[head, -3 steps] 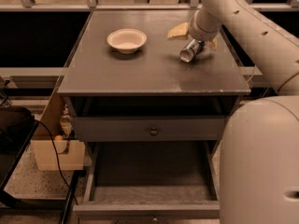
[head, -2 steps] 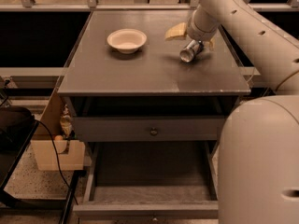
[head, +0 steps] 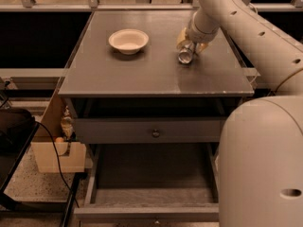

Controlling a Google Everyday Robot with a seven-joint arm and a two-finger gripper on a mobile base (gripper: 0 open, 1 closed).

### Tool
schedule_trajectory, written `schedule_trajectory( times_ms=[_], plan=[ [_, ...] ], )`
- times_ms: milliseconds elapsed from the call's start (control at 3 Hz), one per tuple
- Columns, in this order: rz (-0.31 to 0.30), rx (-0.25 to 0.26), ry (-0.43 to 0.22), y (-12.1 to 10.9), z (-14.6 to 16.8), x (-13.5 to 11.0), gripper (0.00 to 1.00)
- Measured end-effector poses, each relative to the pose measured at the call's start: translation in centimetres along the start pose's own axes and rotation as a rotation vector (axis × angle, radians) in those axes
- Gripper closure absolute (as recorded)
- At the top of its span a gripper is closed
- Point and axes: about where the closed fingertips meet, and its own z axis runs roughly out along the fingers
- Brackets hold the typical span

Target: Place redbull can into middle drawer

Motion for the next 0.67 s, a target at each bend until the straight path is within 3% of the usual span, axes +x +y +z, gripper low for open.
schedule_trajectory(
  times_ms=[333,667],
  plan=[
    [0.000,0.000,0.000,0.00,0.00,0.00,0.70],
    [0.000,0.000,0.000,0.00,0.01,0.00,0.99]
  ],
)
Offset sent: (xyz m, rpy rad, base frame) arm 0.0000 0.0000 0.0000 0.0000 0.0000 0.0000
